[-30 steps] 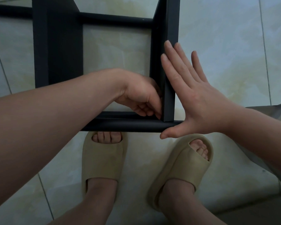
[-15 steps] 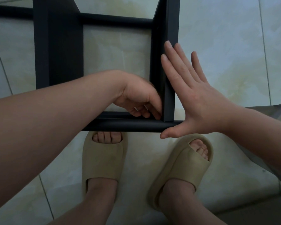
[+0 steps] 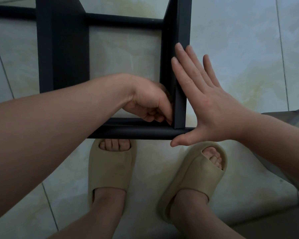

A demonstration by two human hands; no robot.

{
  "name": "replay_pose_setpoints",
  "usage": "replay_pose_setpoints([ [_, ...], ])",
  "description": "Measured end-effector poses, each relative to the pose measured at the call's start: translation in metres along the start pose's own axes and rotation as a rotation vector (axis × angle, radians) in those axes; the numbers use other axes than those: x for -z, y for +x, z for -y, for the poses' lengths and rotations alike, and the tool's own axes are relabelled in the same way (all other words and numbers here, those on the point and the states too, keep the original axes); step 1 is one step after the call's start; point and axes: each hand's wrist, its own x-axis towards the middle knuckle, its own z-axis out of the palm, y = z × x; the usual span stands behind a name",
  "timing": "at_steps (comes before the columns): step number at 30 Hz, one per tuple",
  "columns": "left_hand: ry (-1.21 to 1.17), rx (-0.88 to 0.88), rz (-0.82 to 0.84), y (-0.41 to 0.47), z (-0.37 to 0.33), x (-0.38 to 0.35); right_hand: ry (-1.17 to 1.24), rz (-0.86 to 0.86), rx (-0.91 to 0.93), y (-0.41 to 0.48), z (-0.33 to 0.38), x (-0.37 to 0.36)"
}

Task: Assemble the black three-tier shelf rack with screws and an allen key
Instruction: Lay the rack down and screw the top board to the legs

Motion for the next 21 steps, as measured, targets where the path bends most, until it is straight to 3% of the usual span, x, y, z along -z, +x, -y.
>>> replay_pose_setpoints([
  [5, 0.197, 0.126, -0.080, -0.023, 0.005, 0.000, -0.036, 0.052, -0.019, 0.000, 0.004, 0.008],
  [8, 0.345, 0.333, -0.046, -0.058, 0.010, 0.005, -0.080, 0.166, -0.070, -0.001, 0.012, 0.021],
  [10, 0.432, 0.380, -0.042, -0.082, 0.009, -0.001, -0.085, 0.263, -0.132, 0.001, 0.020, 0.035],
  [15, 0.717, 0.199, -0.348, -0.115, 0.004, -0.034, -0.034, 0.448, -0.334, -0.001, 0.047, 0.089],
  [21, 0.800, 0.016, -0.692, -0.173, -0.039, -0.045, 0.022, 0.376, -0.407, -0.038, 0.096, 0.141],
])
